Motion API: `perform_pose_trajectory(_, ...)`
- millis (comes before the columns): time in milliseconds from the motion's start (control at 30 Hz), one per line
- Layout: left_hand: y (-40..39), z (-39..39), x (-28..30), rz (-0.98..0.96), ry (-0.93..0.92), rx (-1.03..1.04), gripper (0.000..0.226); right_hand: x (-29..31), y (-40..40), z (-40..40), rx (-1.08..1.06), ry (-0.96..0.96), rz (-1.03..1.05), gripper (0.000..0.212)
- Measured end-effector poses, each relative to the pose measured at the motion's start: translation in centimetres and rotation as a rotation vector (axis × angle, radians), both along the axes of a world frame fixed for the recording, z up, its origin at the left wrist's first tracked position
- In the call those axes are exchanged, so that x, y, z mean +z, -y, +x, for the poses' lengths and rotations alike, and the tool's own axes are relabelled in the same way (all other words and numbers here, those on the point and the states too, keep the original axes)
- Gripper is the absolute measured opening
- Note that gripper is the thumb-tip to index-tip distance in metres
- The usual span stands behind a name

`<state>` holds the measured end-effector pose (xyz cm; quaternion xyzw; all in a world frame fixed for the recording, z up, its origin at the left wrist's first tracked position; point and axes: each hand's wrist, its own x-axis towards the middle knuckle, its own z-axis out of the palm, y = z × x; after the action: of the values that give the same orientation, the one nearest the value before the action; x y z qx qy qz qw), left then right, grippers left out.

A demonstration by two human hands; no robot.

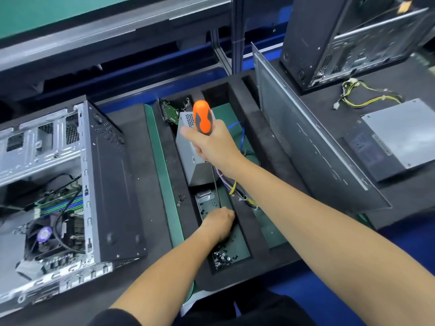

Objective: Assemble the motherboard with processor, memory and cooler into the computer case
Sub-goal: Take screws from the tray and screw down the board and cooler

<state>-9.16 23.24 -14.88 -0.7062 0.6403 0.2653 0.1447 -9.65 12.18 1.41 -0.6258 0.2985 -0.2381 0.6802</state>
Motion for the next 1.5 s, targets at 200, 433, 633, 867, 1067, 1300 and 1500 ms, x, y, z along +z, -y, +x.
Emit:
perform_pose_trajectory(200, -0.1, 0.2, 0.1, 0.028, 0.031, -0.047, 0.026, 0.0, 0.0, 0.2, 0.005, -0.027, 0.002, 0.049)
perform_pose_trajectory(433, -0.1, 0.1, 0.7, 0.078, 0.023, -0.055, 0.026, 0.2, -0.3, 0.3, 0.006, -0.042, -0.004, 0.043)
perform_pose_trajectory(633, 0.3, 0.9, 2.7, 0.071, -0.025, -0.022, 0.024, 0.8, -0.3, 0.8, 0.022, -0.033, -0.028, 0.038)
perform_pose_trajectory(867, -0.9, 6.5, 8.8, -0.481, -0.094, 0.400, 0.017, 5.4, 0.2, 3.6, 0.029, 0.060, -0.077, 0.047)
perform_pose_trajectory(1067, -2.5, 10.1, 9.2, -0.401, -0.018, 0.862, 0.007, 9.6, 0.3, 6.6, 0.062, 0.170, -0.095, 0.049)
perform_pose_trajectory(1300, -2.8, 10.2, 8.8, -0.326, -0.043, 0.909, 0.014, 11.1, -0.2, 7.9, 0.095, 0.211, -0.105, 0.049)
perform_pose_trajectory(1500, -2.6, 10.1, 8.9, -0.353, -0.093, 0.913, 0.018, 10.9, -0.6, 7.9, 0.086, 0.202, -0.115, 0.048)
